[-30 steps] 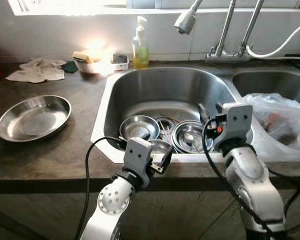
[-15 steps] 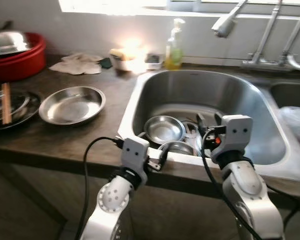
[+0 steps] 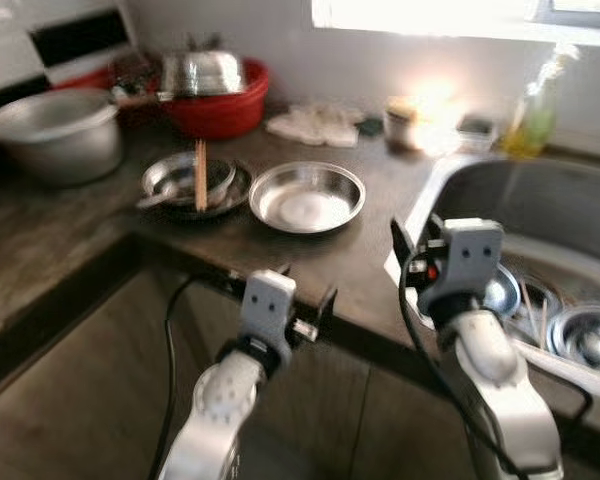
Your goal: Kitchen organization
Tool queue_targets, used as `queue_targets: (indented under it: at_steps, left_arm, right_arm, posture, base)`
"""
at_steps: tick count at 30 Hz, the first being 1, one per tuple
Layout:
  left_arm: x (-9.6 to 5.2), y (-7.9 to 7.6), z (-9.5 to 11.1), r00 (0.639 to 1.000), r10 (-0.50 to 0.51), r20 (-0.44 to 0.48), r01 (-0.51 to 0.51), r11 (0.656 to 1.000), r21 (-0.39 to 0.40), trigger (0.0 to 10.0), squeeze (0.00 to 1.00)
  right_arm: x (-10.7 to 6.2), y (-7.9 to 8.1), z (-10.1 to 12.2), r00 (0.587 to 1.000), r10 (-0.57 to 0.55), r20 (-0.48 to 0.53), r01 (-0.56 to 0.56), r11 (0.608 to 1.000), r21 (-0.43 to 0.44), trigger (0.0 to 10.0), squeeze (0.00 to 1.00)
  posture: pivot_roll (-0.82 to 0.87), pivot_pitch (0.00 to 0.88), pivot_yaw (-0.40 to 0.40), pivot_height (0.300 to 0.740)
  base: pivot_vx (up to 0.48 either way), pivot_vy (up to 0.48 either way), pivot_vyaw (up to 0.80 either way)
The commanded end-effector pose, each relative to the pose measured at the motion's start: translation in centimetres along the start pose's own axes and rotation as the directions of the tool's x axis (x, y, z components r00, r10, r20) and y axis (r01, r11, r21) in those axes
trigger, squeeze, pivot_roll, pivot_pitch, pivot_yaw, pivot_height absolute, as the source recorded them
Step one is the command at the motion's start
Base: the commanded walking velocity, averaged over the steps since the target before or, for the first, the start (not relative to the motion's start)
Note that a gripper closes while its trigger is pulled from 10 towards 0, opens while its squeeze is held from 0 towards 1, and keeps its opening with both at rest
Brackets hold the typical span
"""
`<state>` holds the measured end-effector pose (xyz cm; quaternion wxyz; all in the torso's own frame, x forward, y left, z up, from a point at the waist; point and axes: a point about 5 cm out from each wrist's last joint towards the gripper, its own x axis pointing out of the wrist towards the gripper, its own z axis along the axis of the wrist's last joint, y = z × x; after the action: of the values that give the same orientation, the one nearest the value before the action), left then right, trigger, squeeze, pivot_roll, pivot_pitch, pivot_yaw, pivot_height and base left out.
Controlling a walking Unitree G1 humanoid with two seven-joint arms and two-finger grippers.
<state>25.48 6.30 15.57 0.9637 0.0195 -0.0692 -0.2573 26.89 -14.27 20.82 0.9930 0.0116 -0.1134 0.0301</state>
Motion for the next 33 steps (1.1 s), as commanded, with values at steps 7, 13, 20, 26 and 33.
queue_targets:
  at_steps: [7,13,20,26,33]
  left_arm:
    - [-0.6,0.3,-0.8,0.999,0.015,-0.041,-0.014,0.999,0.034,10.0,0.0]
    - [-1.0,0.4,-1.4,0.997,0.029,-0.071,-0.028,0.999,0.026,10.0,0.0]
    - [-1.6,-0.2,-2.0,0.995,0.006,-0.104,-0.004,1.0,0.016,10.0,0.0]
    - [-1.9,-0.5,-2.0,0.994,-0.005,-0.111,0.005,1.0,0.0,10.0,0.0]
    - [-2.0,-0.9,-1.9,0.994,-0.01,-0.107,0.01,1.0,-0.009,10.0,0.0]
  right_arm:
    - [1.1,0.3,-0.5,0.998,0.032,-0.06,-0.028,0.998,0.064,10.0,0.0]
    - [2.8,0.0,-1.1,0.99,0.063,-0.128,-0.056,0.997,0.059,10.0,0.0]
    - [6.4,0.3,-1.1,0.972,0.173,-0.158,-0.169,0.985,0.039,10.0,0.0]
    - [9.1,-0.3,-1.2,0.946,0.234,-0.226,-0.24,0.971,0.004,10.0,0.0]
    - [11.7,-0.9,0.1,0.946,0.252,-0.203,-0.262,0.965,-0.025,10.0,1.0]
  posture:
    - [0.03,0.058,-0.025,0.74]
    - [0.03,0.056,-0.033,0.74]
    - [0.05,0.053,-0.057,0.74]
    - [0.05,0.056,-0.073,0.74]
    - [0.05,0.068,-0.081,0.74]
  base:
    - [0.0,0.0,0.0]
    - [0.0,0.0,0.0]
    - [0.0,0.0,0.0]
    - [0.0,0.0,0.0]
    - [0.0,0.0,0.0]
